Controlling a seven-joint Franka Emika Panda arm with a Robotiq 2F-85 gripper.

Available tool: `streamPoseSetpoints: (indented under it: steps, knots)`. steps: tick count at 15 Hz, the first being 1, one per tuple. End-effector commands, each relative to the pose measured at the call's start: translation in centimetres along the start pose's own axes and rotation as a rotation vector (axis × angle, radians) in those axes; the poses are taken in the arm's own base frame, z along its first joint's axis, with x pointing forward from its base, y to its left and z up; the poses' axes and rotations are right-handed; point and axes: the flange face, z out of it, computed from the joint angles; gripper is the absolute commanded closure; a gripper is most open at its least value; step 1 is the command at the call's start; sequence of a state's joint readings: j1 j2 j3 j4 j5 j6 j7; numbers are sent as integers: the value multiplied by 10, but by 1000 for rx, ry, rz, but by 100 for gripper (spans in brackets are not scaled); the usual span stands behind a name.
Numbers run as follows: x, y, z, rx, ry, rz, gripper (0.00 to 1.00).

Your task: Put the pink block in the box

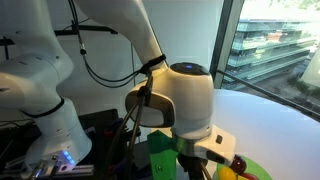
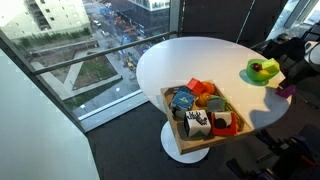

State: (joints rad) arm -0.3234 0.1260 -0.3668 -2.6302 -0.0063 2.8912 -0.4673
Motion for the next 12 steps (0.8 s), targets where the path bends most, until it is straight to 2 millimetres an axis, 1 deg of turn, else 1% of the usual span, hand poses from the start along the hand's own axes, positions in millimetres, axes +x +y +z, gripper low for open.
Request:
streamPoseSetpoints:
  steps: [1, 7, 12]
  knots:
    - [8, 17, 6, -10, 15, -13, 0]
    - [13, 35, 15, -12, 6, -16, 0]
    - [12, 39, 24, 27, 0, -15, 0]
